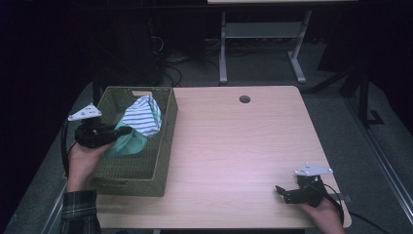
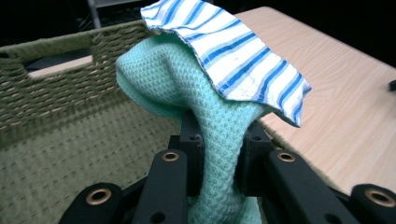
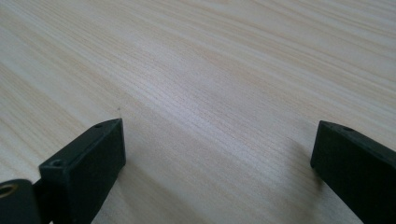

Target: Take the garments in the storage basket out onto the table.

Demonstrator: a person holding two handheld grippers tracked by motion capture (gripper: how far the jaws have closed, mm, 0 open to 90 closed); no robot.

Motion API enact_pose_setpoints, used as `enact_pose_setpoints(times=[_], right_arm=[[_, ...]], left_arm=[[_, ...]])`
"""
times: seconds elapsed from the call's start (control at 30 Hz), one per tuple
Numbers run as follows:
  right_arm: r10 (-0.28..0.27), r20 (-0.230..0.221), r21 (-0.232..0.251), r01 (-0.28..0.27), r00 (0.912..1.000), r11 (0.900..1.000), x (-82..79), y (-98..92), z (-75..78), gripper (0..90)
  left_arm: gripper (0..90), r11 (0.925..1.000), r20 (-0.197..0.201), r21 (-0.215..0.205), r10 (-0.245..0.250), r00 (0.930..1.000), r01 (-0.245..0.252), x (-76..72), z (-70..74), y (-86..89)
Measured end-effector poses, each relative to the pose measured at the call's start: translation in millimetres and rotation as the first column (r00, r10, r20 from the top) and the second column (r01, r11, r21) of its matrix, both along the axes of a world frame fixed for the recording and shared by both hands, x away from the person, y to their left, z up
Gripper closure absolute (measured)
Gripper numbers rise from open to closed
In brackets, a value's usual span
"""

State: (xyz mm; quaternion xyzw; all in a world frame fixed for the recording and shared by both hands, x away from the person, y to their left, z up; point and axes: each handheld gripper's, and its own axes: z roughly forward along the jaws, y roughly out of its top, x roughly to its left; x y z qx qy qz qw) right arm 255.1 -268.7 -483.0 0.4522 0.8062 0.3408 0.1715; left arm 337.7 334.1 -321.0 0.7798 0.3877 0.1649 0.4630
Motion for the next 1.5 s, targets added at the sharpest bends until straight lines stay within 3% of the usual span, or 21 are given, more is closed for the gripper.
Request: enact_pose_setpoints(times=[0.2, 0.5, 0.7, 0.9, 1.23, 1.5], right_arm=[[0.000, 0.000, 0.000, 0.000, 1.0000, 1.000, 0.0, 0.0, 0.0, 2.7], [0.000, 0.000, 0.000, 0.000, 1.0000, 1.000, 0.0, 0.0, 0.0, 2.7], [0.000, 0.000, 0.001, 0.000, 1.0000, 1.000, 0.0, 0.1, 0.0, 2.7], [0.000, 0.001, 0.000, 0.000, 1.0000, 1.000, 0.0, 0.0, 0.0, 2.7], [0.000, 0.001, 0.000, 0.000, 1.0000, 1.000, 0.0, 0.0, 0.0, 2.7], [0.000, 0.000, 0.001, 0.000, 1.0000, 1.000, 0.0, 0.0, 0.0, 2.7]], left_arm=[[75.0, 0.9976, -0.002, -0.058, -0.038, 0.9993, 0.038, -0.4, 6.1, -6.3], [74.9, 0.9916, 0.004, -0.107, -0.073, 0.9973, 0.073, -1.0, 18.6, -19.5], [74.9, 0.9900, 0.008, -0.110, -0.088, 0.9961, 0.088, -0.2, 26.1, -28.8], [74.9, 0.9850, 0.005, -0.140, -0.100, 0.9949, 0.100, 1.6, 32.0, -40.0], [74.8, 0.9765, 0.015, -0.156, -0.148, 0.9888, 0.149, 3.3, 37.6, -63.9], [74.8, 0.9741, 0.008, -0.140, -0.178, 0.9840, 0.177, 7.2, 36.8, -84.1]])
